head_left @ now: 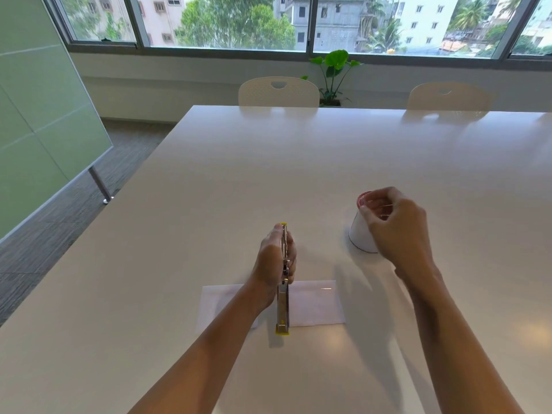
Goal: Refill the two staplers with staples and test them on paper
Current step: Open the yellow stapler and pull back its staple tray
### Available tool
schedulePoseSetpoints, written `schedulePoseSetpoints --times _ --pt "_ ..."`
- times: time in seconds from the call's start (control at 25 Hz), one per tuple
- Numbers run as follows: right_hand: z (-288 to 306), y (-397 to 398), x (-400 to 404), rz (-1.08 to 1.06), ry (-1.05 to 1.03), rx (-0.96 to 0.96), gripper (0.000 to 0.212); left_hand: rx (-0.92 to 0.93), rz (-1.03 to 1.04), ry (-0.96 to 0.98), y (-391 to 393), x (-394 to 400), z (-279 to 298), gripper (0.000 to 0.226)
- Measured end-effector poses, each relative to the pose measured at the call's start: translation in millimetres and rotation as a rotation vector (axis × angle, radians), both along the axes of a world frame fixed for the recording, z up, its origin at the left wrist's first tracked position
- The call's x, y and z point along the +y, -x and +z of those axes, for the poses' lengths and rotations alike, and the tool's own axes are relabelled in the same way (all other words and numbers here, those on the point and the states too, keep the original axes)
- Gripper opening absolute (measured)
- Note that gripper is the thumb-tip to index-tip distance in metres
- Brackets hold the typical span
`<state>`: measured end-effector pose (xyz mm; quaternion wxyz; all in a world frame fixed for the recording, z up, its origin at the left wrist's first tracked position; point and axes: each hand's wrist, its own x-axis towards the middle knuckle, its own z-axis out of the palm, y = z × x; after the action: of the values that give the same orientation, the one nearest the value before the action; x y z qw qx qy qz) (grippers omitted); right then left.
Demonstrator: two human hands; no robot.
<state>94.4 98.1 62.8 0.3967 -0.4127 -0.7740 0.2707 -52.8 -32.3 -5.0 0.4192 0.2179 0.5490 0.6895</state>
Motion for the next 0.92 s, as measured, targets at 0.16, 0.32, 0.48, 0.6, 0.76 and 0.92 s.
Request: schedulePoseSetpoints --times 0.16,0.32,0.48,0.6,0.76,0.92 --pt "-8.9 -8.2 26.3 -0.102 -0.062 -0.048 0.014 -0.008 -0.015 -0.016 -2.3 -0.3 2.1 0.043" --pt "-13.4 -9.2 36.3 -0.099 -0.061 -0.075 0.015 -0.020 -0.023 -0.016 -3.9 -0.4 3.8 0.045" --pt "-14.0 -7.7 35.0 -0.098 -0.061 -0.068 0.024 -0.038 -0.031 -0.006 -7.0 -1.9 5.2 0.045" --pt "-14.1 -4.2 21.8 -0.062 -0.077 -0.005 0.019 -0.044 -0.021 -0.001 -8.2 -2.6 6.3 0.044" --pt "-14.6 5.7 -0.7 0.066 -0.058 0.053 0.011 0.043 0.027 0.051 -9.7 -2.7 5.5 0.038" --pt "-19.9 13.7 -12.7 0.167 -0.002 0.030 0.014 0.132 0.104 0.120 -8.7 -5.5 7.7 0.024"
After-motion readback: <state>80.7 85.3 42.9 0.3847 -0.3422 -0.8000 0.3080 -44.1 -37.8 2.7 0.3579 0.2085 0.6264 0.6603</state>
